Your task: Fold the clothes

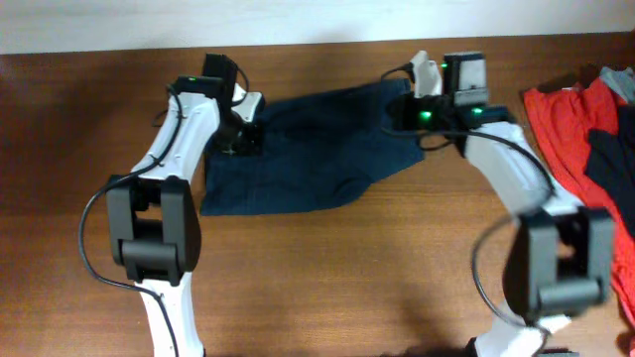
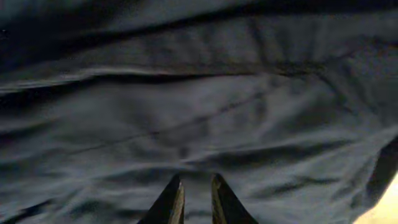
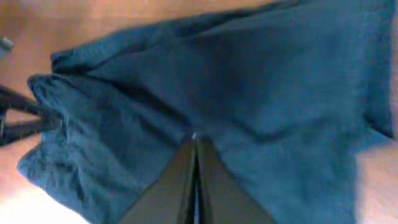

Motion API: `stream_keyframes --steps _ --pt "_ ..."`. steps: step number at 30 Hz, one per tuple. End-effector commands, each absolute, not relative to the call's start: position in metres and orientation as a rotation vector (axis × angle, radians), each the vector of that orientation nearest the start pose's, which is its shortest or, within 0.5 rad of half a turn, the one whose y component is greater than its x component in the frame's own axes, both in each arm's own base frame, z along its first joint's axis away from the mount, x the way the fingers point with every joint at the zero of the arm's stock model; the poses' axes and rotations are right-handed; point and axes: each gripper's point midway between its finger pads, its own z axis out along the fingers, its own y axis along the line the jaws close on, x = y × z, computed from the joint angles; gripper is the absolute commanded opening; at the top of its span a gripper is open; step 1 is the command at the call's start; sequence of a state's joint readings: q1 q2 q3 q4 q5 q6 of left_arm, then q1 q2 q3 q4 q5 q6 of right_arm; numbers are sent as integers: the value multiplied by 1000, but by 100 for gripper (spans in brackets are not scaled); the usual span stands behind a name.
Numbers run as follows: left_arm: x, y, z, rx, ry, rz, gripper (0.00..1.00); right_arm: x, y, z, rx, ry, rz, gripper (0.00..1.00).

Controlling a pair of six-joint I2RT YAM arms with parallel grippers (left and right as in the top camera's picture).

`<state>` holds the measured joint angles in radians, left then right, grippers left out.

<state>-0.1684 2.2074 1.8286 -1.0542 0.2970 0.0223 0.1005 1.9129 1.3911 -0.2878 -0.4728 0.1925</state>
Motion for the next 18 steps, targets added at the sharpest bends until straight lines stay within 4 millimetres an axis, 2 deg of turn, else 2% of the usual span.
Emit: stream_keyframes --steps 1,5,7,9,13,18 --pt "431 -150 55 400 2980 -496 16 504 140 79 4 2450 779 4" --pt "425 -152 49 444 3003 -396 16 495 137 29 82 2568 782 4" --pt "425 -152 48 451 3004 -374 17 477 128 2 143 2689 710 4" --pt "425 -152 48 448 3002 -375 16 454 115 -16 189 2814 614 4" --pt "426 -145 48 424 3011 -373 17 405 90 -33 222 3041 411 4" --pt "419 -130 45 406 3060 -302 17 347 62 -36 280 3279 150 4"
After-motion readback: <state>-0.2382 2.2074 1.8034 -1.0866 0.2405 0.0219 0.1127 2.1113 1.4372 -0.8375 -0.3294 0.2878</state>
